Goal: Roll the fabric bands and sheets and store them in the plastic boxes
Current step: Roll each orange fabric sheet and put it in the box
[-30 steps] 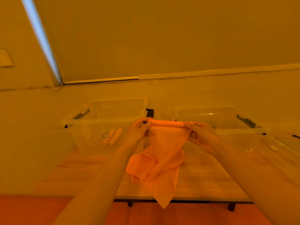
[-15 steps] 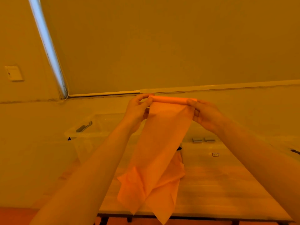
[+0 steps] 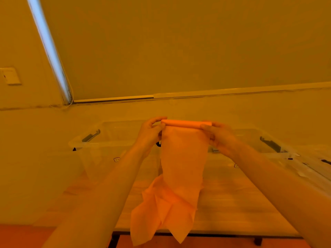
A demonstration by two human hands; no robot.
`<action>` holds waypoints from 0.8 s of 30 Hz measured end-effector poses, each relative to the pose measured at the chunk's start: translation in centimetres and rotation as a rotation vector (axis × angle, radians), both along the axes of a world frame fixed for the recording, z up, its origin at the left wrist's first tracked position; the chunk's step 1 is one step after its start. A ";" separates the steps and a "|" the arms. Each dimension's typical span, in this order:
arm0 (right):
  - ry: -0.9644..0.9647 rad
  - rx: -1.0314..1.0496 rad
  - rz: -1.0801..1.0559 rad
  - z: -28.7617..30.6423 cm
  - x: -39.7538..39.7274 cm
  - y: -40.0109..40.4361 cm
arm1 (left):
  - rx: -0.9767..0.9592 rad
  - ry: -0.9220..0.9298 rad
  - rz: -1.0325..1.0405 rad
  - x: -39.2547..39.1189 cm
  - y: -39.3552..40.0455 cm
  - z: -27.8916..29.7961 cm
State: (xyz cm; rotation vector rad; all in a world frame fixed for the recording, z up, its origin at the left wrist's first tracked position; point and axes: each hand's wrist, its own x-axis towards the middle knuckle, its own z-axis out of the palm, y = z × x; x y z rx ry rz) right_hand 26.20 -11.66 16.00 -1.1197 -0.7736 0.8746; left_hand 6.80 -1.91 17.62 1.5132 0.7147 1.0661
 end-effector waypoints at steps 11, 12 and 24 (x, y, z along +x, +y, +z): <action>0.085 -0.174 0.071 -6.1 -0.5 0.2 | -0.067 0.095 0.016 -1.2 0.9 -6.6; 0.091 -0.211 0.066 -6.4 -0.6 0.1 | -0.073 0.105 0.013 -1.3 0.9 -7.0; 0.110 -0.247 -0.023 -8.2 -0.9 0.0 | -0.194 0.204 -0.008 -1.0 0.8 -9.5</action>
